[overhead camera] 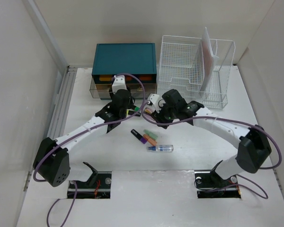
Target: Organize the desk
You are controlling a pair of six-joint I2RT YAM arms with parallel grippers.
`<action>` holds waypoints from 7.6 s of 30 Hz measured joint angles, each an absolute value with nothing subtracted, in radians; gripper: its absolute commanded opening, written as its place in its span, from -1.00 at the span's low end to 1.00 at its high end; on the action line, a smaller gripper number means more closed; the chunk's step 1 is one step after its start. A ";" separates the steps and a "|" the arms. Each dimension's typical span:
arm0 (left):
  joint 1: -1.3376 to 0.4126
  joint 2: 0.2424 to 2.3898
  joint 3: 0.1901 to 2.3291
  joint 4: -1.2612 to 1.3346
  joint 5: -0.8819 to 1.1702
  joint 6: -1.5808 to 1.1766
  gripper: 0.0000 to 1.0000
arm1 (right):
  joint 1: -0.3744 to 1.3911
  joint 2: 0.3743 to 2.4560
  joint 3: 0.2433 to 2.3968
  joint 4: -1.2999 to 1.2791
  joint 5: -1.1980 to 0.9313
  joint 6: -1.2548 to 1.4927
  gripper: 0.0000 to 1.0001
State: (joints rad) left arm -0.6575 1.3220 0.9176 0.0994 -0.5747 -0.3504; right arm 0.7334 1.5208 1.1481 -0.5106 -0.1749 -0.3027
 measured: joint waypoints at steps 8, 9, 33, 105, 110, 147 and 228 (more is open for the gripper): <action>-0.667 1.304 0.897 0.099 -0.581 -0.358 -0.69 | 0.733 1.347 1.150 -0.629 -0.187 -0.296 -1.00; -0.668 1.304 0.896 0.099 -0.582 -0.358 -0.69 | 0.733 1.325 1.153 -0.648 -0.185 -0.300 -1.00; -0.688 1.276 0.866 0.100 -0.605 -0.376 -0.32 | 0.685 1.578 1.595 -0.553 0.053 -0.491 -1.00; -0.600 1.558 1.117 0.144 -0.588 -0.303 -0.31 | 0.550 1.271 1.249 -0.324 -0.248 -0.467 -0.31; -0.577 1.576 1.134 0.155 -0.564 -0.295 -0.31 | 0.546 1.269 1.161 -0.363 -0.298 -0.502 -0.31; -0.504 1.593 1.150 0.138 -0.480 -0.278 0.81 | 0.496 1.290 1.129 -0.434 -0.464 -0.627 0.39; -0.429 1.295 0.797 0.319 -0.415 -0.391 0.63 | 0.890 1.547 1.004 -0.593 -0.316 -0.619 -1.00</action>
State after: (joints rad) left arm -0.4290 1.2945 0.7975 0.3191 -0.4149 -0.3908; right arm 0.8898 1.5467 1.0039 -0.5926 -0.3157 -0.6186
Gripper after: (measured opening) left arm 0.820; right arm 0.421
